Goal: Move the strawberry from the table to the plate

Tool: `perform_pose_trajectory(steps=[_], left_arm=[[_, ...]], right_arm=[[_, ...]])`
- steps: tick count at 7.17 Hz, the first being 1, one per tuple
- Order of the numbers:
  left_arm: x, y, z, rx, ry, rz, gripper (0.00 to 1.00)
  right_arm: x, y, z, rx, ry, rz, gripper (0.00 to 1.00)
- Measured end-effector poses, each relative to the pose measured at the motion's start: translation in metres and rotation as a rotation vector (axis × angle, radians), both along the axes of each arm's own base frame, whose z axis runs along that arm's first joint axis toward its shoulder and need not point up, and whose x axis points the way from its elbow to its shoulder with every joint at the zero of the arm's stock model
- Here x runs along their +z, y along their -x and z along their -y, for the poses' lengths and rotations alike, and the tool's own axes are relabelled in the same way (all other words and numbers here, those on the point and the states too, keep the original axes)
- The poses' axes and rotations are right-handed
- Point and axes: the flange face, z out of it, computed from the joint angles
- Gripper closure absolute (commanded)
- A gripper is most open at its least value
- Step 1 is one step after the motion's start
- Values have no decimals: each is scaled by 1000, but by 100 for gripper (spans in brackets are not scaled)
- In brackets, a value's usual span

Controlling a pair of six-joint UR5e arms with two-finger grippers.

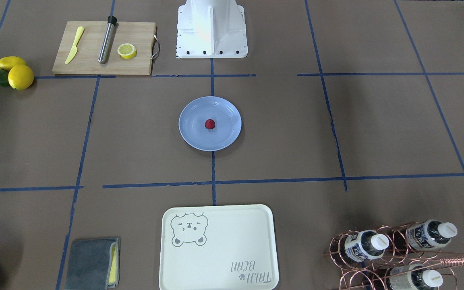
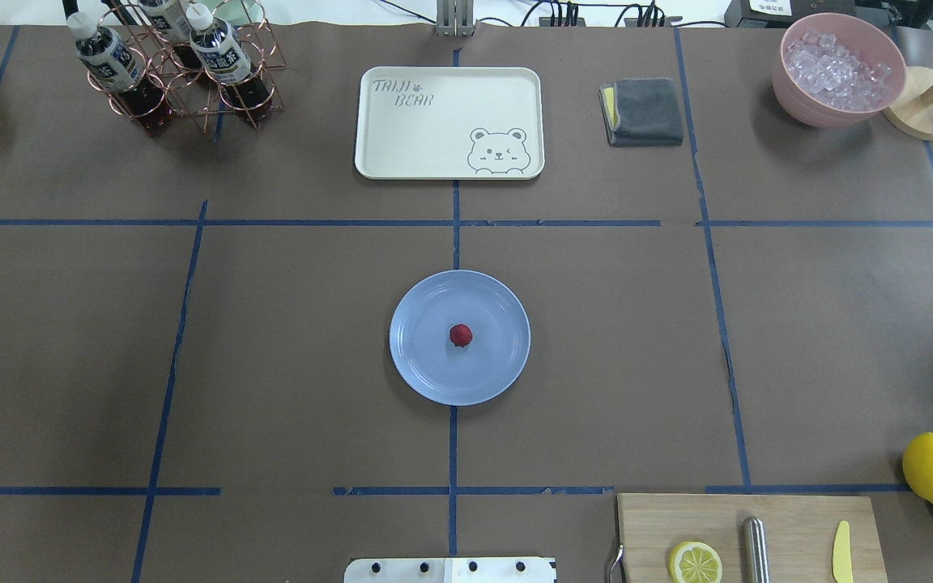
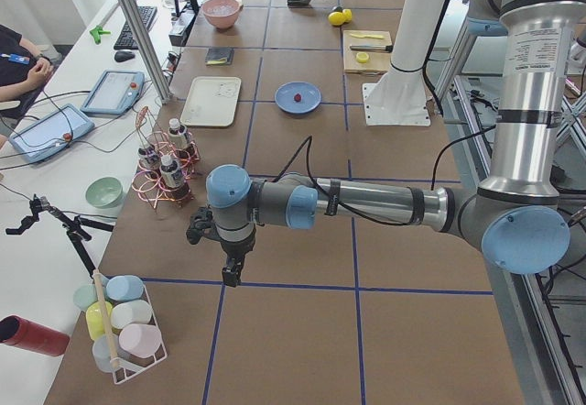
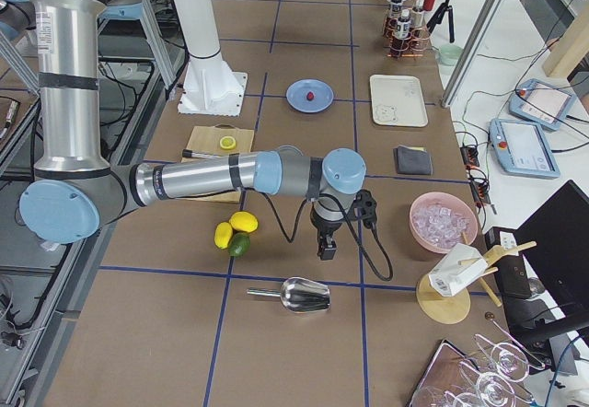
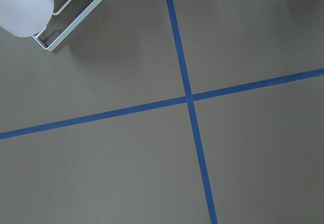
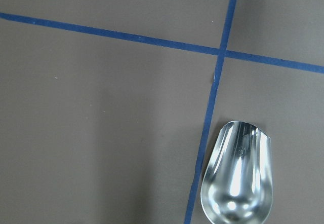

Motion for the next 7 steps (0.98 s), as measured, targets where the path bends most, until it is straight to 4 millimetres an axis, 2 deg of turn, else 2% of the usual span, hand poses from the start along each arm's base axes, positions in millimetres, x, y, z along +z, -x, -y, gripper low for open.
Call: perform_pose_trajectory(steps=[3,7], left_arm=[[1,0,-2,-1,3,0,0],[-1,1,-1,-1,-2,1,0]], right_arm=[[32,-20,-7,52,30,22,0],[45,-30,-17,80,-6,24,0]])
